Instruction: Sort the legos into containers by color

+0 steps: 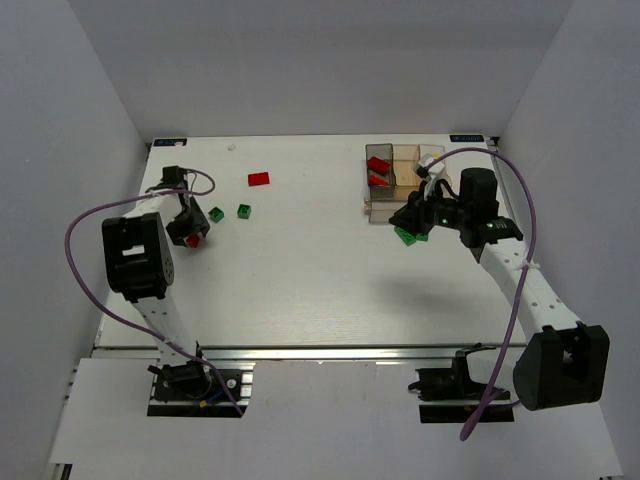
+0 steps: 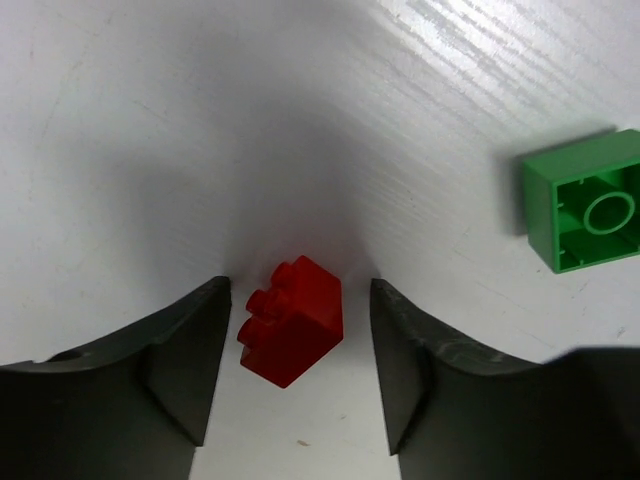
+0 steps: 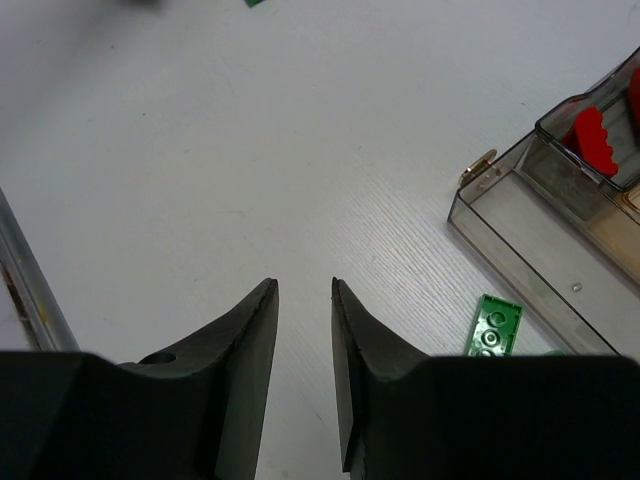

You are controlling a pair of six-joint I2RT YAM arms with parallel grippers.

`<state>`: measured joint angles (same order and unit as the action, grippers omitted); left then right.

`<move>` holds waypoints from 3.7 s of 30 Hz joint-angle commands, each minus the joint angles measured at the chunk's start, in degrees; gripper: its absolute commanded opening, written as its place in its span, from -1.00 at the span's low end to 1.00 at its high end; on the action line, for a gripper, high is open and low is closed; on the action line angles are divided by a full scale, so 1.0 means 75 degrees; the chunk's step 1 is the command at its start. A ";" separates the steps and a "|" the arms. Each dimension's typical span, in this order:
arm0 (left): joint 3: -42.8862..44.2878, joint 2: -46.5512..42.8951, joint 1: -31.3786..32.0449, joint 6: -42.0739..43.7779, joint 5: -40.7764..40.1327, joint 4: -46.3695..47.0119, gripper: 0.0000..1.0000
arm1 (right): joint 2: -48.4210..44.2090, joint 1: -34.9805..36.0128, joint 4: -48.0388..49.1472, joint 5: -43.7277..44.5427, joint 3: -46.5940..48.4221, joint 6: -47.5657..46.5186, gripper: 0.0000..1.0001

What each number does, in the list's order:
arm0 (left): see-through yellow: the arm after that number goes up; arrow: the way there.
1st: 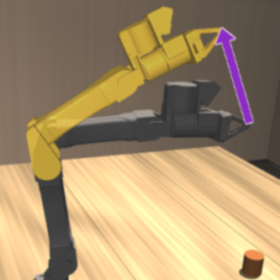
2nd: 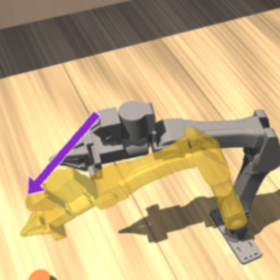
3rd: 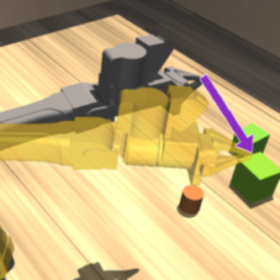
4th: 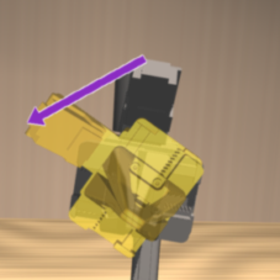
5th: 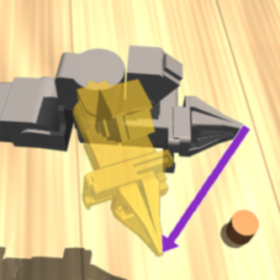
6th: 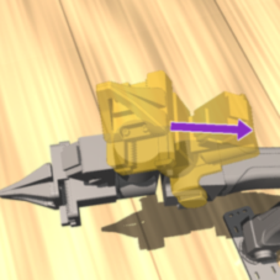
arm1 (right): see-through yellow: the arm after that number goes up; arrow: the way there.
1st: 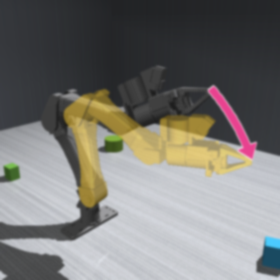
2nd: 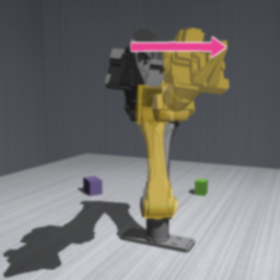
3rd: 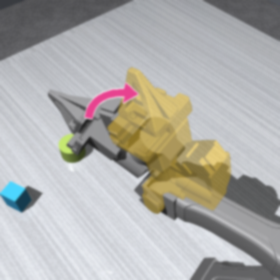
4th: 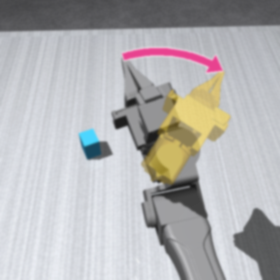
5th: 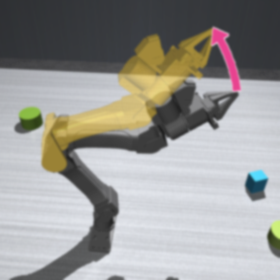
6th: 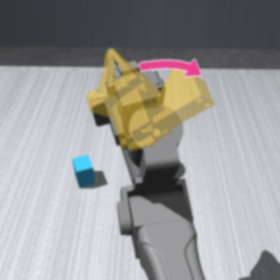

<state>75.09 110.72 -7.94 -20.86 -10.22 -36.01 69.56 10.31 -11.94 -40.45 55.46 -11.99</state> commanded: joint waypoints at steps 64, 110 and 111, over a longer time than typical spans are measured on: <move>0.7133 0.5558 0.4985 -0.3441 0.4023 0.8739 -0.62 | -0.0708 -0.2757 0.1768 0.0296 -0.0903 0.1411 -0.52; -0.1290 -0.2946 0.4352 -0.0911 0.3392 0.5754 0.61 | 0.0263 -0.1481 -0.0996 -0.0446 0.0233 -0.2585 0.56; -0.1676 -0.3240 0.4236 -0.0608 0.2926 0.5112 0.66 | 0.0369 -0.1073 -0.1055 0.0137 0.0478 -0.2550 0.56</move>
<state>69.49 91.44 25.06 -31.83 18.00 14.74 70.91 -1.96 -15.81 -47.88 53.82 -26.11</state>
